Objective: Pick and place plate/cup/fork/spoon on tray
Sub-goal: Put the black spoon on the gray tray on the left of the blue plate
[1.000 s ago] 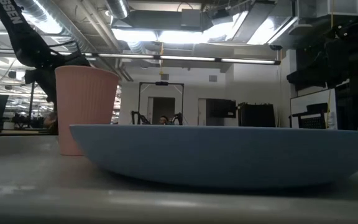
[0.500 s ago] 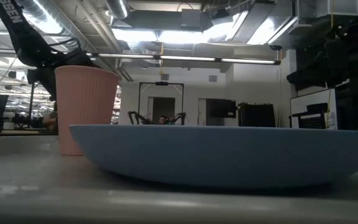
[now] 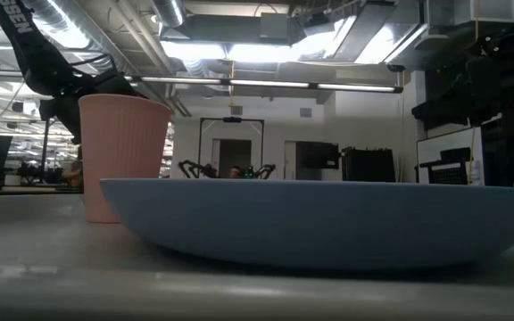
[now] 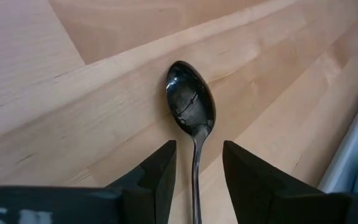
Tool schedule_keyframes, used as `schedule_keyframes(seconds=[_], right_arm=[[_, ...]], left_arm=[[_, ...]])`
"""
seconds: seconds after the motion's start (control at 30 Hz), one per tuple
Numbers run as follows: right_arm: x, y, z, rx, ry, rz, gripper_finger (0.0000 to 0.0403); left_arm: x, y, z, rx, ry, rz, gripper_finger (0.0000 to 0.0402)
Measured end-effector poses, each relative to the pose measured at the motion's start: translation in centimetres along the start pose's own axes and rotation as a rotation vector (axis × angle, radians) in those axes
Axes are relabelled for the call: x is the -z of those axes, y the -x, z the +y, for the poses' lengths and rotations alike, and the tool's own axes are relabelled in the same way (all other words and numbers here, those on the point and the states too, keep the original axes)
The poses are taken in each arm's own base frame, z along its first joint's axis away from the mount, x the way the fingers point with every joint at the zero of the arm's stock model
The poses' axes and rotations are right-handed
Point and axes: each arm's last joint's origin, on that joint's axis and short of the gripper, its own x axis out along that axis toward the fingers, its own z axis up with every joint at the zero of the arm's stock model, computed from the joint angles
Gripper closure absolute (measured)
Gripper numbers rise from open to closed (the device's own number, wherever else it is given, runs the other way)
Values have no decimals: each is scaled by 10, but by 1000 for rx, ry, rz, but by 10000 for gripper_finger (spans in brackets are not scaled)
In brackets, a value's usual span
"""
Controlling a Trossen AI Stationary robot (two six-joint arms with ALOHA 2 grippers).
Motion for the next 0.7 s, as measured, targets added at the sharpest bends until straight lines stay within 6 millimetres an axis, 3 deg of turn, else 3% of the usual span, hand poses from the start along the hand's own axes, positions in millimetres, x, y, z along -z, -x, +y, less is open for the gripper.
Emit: schedule_keyframes(seconds=[0.47, 0.7], right_arm=[[0, 0, 0, 1, 1, -1, 257], [0, 0, 0, 0, 9, 0, 257]], left_arm=[[11, -11, -6, -71, -19, 34, 277], [6, -17, -4, -30, -18, 9, 277]])
